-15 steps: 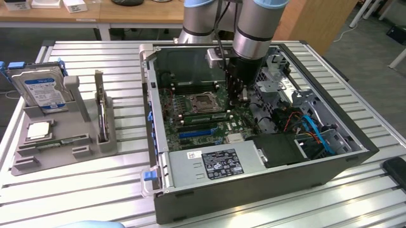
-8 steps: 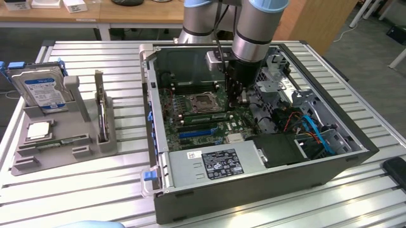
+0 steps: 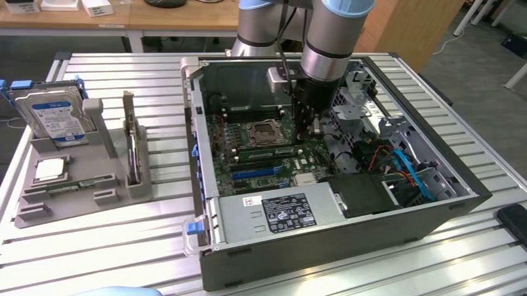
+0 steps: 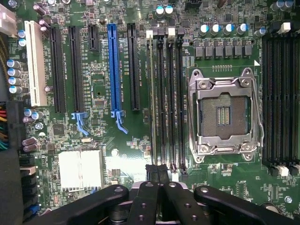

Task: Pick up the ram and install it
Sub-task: 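Press down the ram until it locks into place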

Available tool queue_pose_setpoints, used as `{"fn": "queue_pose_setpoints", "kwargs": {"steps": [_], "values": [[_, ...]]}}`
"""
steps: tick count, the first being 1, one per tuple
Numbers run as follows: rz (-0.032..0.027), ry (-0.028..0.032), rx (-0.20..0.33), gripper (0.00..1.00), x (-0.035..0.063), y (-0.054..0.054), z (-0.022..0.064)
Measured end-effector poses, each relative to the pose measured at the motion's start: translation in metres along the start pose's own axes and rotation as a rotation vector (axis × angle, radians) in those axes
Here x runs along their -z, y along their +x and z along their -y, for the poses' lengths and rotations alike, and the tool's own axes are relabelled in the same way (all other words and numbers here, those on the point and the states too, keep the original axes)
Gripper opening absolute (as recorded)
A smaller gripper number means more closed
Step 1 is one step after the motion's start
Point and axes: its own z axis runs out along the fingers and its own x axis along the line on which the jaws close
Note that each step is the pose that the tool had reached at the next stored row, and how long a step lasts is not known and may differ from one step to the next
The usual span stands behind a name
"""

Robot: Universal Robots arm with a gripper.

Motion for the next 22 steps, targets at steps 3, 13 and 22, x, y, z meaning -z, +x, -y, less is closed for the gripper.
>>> {"fn": "queue_pose_setpoints", "kwargs": {"steps": [3,13,22], "values": [[-0.0019,0.0002,0.000,0.10,-0.0010,0.0000,-0.0005],[-0.0070,0.0007,0.000,0.10,-0.0073,-0.0007,-0.0013],[-0.0098,0.0009,0.000,0.10,-0.0090,-0.0008,-0.0014]]}}
